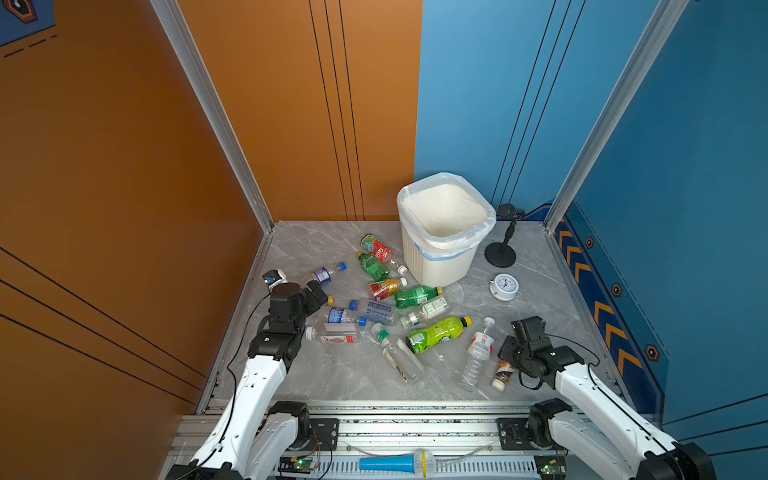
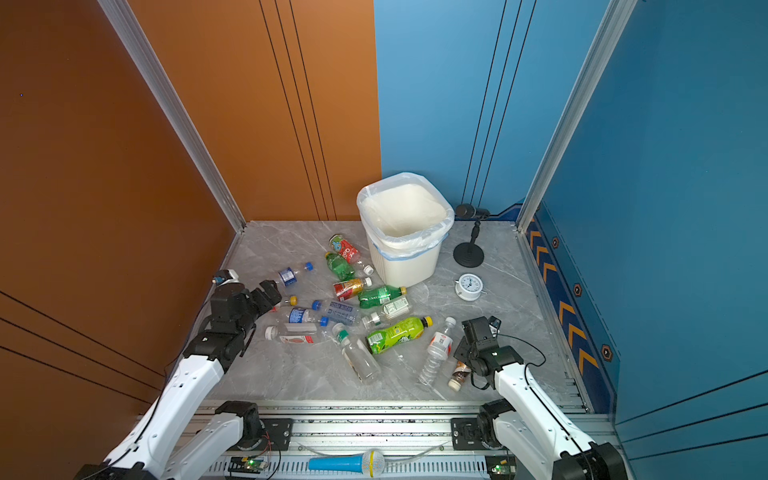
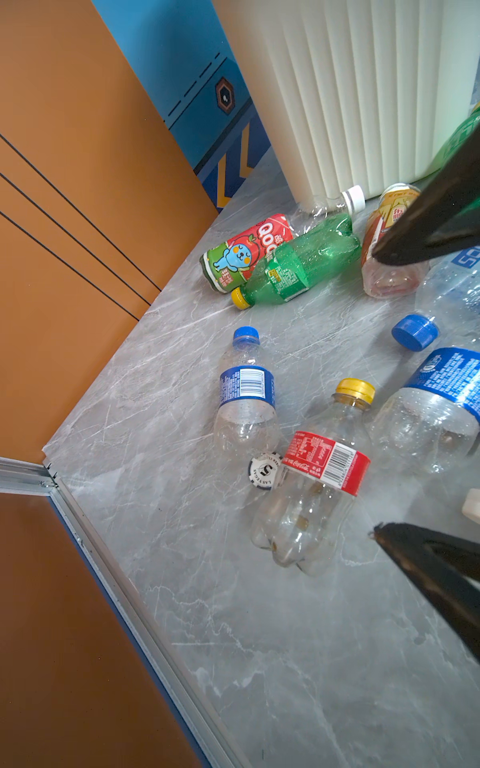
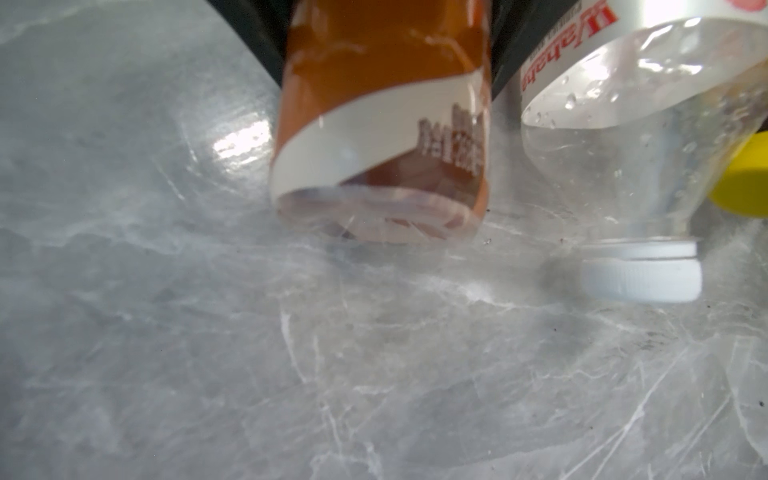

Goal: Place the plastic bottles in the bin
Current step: 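Lower the right gripper and grasp the brown coffee bottle, then lift the brown coffee bottle with the right gripper and drop it into the bin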

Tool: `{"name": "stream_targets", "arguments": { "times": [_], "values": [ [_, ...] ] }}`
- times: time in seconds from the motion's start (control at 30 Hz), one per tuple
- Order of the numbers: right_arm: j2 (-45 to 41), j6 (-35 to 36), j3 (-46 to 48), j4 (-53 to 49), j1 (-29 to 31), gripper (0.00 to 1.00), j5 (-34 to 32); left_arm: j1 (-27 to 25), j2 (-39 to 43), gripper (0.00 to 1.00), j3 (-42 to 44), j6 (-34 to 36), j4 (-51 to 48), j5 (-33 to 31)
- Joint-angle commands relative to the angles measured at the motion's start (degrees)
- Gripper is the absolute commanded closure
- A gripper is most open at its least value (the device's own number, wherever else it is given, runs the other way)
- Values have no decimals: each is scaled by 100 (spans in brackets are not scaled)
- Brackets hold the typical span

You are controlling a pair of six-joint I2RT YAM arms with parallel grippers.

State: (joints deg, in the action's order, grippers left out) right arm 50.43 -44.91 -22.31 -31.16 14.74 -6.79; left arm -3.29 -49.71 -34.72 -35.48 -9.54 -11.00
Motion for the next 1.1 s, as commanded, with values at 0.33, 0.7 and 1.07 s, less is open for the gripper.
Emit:
{"name": "stream_targets", "arguments": {
  "times": [0.33, 0.7, 1.07],
  "values": [
    [-715, 682, -1848, -740, -374, 53, -894, 240, 145, 2, 92, -369, -586, 396],
    [1527, 1953, -5278, 1017, 793, 53, -1162, 293, 641, 2, 361, -780, -1004, 674],
    [4877, 2425, -8866, 1332, 952, 53, -283, 329, 959, 1, 481, -1004, -1396, 865]
  ]
}}
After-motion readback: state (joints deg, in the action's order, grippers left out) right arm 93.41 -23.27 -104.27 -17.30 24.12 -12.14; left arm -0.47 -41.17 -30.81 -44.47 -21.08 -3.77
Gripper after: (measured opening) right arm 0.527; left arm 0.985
